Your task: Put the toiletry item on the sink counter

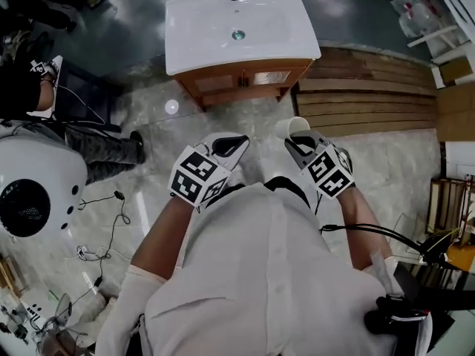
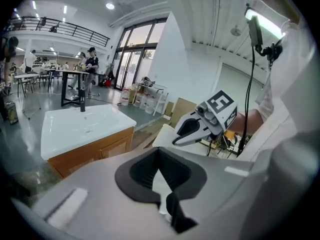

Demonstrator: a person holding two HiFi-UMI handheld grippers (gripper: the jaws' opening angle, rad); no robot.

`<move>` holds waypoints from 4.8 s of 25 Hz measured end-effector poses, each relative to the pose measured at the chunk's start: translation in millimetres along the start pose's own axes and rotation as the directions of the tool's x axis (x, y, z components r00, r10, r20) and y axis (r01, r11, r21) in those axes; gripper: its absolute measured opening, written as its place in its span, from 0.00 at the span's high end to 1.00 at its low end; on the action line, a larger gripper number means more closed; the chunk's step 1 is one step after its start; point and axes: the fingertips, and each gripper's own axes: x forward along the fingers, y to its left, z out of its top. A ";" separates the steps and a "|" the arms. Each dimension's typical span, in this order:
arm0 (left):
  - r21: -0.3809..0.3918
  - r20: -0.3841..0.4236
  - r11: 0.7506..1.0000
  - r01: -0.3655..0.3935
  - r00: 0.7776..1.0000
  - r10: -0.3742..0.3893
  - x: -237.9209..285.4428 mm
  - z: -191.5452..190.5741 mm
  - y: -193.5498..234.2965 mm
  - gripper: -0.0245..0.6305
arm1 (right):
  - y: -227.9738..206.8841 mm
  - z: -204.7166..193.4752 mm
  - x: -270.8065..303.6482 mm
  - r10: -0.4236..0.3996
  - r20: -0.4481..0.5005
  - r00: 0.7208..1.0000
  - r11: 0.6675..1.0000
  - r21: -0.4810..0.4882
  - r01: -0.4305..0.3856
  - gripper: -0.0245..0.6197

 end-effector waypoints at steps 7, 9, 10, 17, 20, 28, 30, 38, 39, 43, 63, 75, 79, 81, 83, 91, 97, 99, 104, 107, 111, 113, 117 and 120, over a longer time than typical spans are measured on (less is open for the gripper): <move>-0.021 0.013 1.000 0.010 1.000 -0.010 -3.4 12.5 50.0 0.95 | -29.9 34.3 25.0 -0.012 -0.006 1.000 1.000 0.005 0.012 0.94; -0.027 0.019 1.000 0.006 1.000 -0.005 -2.6 17.5 62.8 0.95 | -42.4 39.2 30.8 -0.011 -0.016 1.000 1.000 -0.006 0.011 0.94; -0.031 0.019 1.000 0.003 1.000 -0.003 -2.2 18.8 69.7 0.95 | -49.0 41.1 34.7 -0.008 -0.022 1.000 1.000 -0.009 0.008 0.94; -0.060 0.029 0.997 -0.051 0.998 0.053 0.6 30.3 124.8 0.95 | -120.1 54.3 69.4 -0.015 -0.024 1.000 1.000 -0.027 0.014 0.94; -0.077 0.027 0.993 -0.089 0.995 0.092 3.5 41.5 146.6 0.95 | -158.5 58.9 81.5 -0.011 -0.023 1.000 0.999 -0.047 0.009 0.94; -0.122 0.028 0.977 -0.175 0.983 0.179 20.5 83.7 191.2 0.95 | -265.3 73.6 104.8 0.003 -0.033 0.999 0.993 -0.119 -0.007 0.94; -0.137 0.029 0.972 -0.192 0.980 0.198 30.4 95.0 198.1 0.95 | -294.1 73.0 109.6 0.005 -0.032 0.999 0.991 -0.130 -0.009 0.94; -0.184 0.024 0.950 -0.250 0.966 0.259 74.4 131.5 226.7 0.95 | -400.3 63.1 138.1 0.030 -0.060 0.998 0.981 -0.188 -0.041 0.94; -0.190 0.025 0.947 -0.259 0.963 0.269 77.4 134.7 231.9 0.95 | -410.6 62.7 144.2 0.035 -0.066 0.997 0.979 -0.196 -0.047 0.94; -0.213 0.027 0.931 -0.297 0.950 0.310 86.7 145.9 250.0 0.95 | -447.5 58.5 168.3 0.053 -0.090 0.995 0.972 -0.224 -0.072 0.94; -0.326 -0.075 0.842 -0.429 0.900 0.430 86.8 137.0 289.5 0.95 | -561.1 55.3 270.6 0.088 -0.235 0.968 0.922 -0.350 -0.168 0.94; -0.347 -0.081 0.818 -0.460 0.883 0.462 82.9 129.6 292.9 0.95 | -559.5 52.7 287.3 0.107 -0.274 0.956 0.899 -0.383 -0.210 0.94; -0.342 -0.080 0.817 -0.465 0.880 0.468 82.6 129.0 294.0 0.95 | -561.3 54.4 290.5 0.108 -0.257 0.961 0.907 -0.371 -0.201 0.94; -0.343 -0.079 0.816 -0.465 0.880 0.468 80.6 128.4 292.3 0.95 | -560.5 55.0 289.5 0.108 -0.254 0.961 0.909 -0.367 -0.199 0.94; -0.343 -0.079 0.817 -0.464 0.880 0.468 78.8 127.9 289.5 0.95 | -560.6 56.3 286.5 0.101 -0.252 0.963 0.908 -0.373 -0.193 0.94; -0.333 -0.071 0.822 -0.462 0.882 0.466 72.8 123.7 277.9 0.95 | -559.7 59.7 273.7 0.063 -0.203 0.977 0.929 -0.346 -0.131 0.83; -0.322 -0.061 0.833 -0.450 0.888 0.456 64.6 117.9 267.1 0.95 | -555.2 79.6 248.6 -0.006 -0.092 0.996 0.954 -0.299 -0.022 0.83; -0.314 -0.055 0.840 -0.442 0.892 0.449 63.7 116.2 263.5 0.95 | -549.0 86.3 238.1 -0.029 -0.046 0.999 0.965 -0.261 0.016 0.83; -0.300 -0.026 0.861 -0.410 0.906 0.423 55.3 112.0 247.3 0.95 | -517.9 88.3 209.2 -0.066 0.018 0.998 0.983 -0.173 0.068 0.84; -0.302 -0.006 0.872 -0.386 0.915 0.403 45.5 107.9 236.0 0.95 | -487.8 83.9 194.9 -0.069 0.027 0.997 0.989 -0.125 0.072 0.90; -0.284 0.003 0.885 -0.370 0.922 0.387 32.4 96.5 221.4 0.95 | -433.9 79.9 179.0 -0.047 0.050 0.998 0.999 -0.025 0.048 0.95; -0.272 0.008 0.891 -0.363 0.925 0.379 26.1 91.2 213.7 0.95 | -404.8 75.6 172.1 -0.051 0.052 0.997 0.999 0.004 0.050 0.95; -0.253 0.032 0.907 -0.336 0.934 0.355 13.9 82.3 195.6 0.95 | -341.7 70.1 157.3 -0.032 0.059 0.998 0.999 0.022 0.031 0.95; -0.232 0.040 0.921 -0.313 0.943 0.331 3.7 72.9 183.3 0.95 | -296.0 68.4 147.6 -0.003 0.073 0.997 0.999 0.050 0.000 0.95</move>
